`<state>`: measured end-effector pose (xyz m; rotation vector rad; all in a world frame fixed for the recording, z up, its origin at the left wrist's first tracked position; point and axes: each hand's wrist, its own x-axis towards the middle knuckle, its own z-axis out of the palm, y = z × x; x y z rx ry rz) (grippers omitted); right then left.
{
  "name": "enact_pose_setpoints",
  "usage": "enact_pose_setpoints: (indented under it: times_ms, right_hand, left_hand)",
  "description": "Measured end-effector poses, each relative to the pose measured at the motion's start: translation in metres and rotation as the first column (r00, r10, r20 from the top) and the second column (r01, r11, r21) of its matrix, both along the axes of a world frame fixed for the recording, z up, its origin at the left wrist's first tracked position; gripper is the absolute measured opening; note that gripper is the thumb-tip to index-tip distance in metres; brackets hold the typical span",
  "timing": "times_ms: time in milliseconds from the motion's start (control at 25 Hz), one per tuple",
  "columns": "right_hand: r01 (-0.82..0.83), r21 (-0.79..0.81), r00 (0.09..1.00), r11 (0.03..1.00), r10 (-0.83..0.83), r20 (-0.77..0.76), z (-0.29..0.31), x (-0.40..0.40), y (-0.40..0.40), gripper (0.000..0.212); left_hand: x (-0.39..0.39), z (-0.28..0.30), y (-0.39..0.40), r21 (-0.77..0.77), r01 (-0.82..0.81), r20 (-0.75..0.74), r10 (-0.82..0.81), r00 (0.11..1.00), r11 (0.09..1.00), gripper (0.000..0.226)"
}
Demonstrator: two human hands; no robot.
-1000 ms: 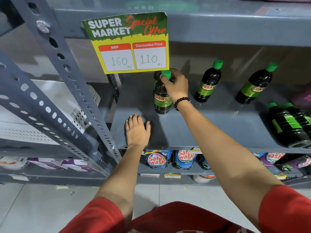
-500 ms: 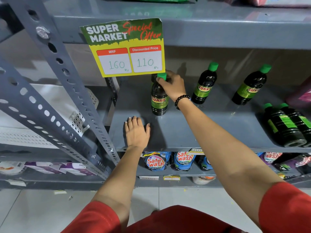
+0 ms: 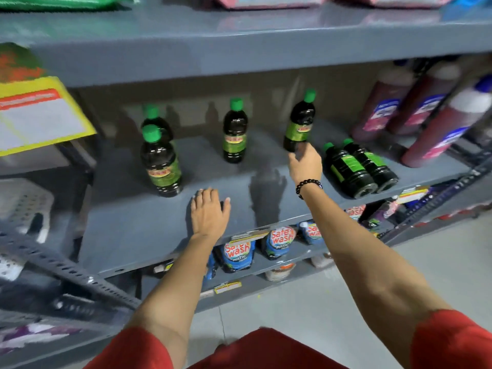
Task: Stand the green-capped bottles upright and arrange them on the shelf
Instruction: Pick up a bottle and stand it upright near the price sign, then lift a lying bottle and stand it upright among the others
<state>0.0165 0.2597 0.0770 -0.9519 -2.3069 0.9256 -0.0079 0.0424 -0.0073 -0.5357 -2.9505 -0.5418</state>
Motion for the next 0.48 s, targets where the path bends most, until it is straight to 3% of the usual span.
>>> enact_pose_setpoints:
  times_ms: [80,200,360,480]
  right_hand:
    - [0.082,0.206,0.969,0.975,-0.127,0.213,-0.012,0.019,0.039,0.039]
    - [0.128,0.373,0.905,0.919,-0.262,0.336,-0.025,0.034,0.088,0.042]
    - [0.091,0.363,0.848,0.927,-0.263,0.460,-0.032,0.036,0.118,0.072]
    - [0.072,0.407,0.846,0.911,-0.272,0.458,-0.037,0.037,0.126,0.068]
  left_hand:
    - [-0.002,-0.002,0.015,-0.008,-0.024,0.003,0.024,1.000,1.000,0.045]
    - [-0.001,-0.005,0.032,-0.050,-0.058,-0.005,0.058,0.998,0.997,0.046]
    - [-0.002,-0.006,0.033,-0.045,-0.081,-0.008,0.081,0.997,0.996,0.046]
    - [0.000,-0.005,0.035,-0.043,-0.083,0.005,0.084,0.996,0.996,0.047]
